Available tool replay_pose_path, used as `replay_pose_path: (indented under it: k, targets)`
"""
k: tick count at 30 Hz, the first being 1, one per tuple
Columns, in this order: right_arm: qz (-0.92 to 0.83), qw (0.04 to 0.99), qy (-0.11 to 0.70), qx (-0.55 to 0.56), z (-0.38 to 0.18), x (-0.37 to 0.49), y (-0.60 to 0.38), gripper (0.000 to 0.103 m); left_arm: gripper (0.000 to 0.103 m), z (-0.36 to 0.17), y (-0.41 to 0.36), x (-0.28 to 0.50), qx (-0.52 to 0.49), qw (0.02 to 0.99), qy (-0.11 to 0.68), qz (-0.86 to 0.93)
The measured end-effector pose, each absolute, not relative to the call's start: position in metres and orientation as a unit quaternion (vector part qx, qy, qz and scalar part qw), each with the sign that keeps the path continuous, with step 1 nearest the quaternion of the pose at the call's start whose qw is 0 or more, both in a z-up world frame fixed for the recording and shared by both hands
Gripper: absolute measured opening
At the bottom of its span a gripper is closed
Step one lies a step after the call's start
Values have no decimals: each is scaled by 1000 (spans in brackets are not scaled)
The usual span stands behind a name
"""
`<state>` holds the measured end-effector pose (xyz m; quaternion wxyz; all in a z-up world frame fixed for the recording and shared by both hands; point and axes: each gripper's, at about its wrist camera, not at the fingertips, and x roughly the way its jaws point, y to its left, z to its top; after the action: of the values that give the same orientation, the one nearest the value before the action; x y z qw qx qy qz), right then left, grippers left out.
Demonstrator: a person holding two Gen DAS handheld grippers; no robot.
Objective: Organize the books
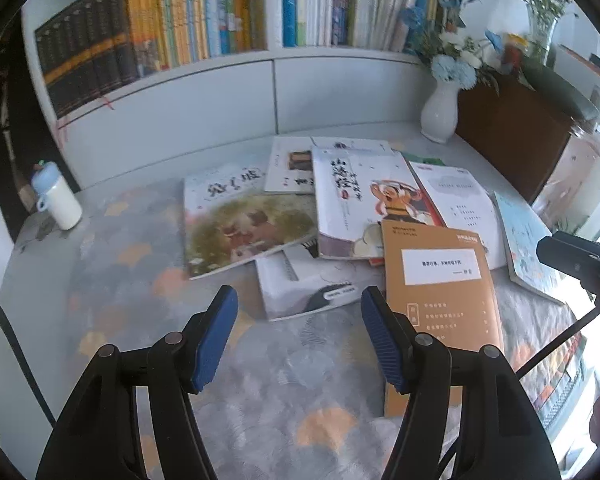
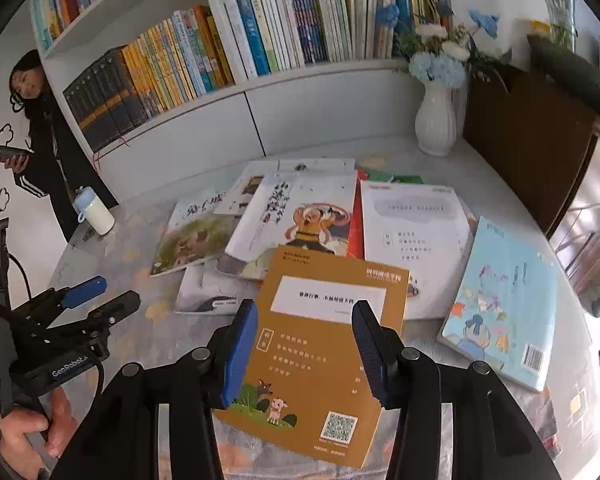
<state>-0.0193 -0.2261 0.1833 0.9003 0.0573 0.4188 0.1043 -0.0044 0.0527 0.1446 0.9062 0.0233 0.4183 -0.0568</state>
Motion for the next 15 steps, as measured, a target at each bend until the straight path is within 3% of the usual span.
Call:
replay_pose_path:
  k: [15]
  targets:
    - [99,897,430,38,171,-20,-230,52,62,134,44,-4,25,899,430,-80]
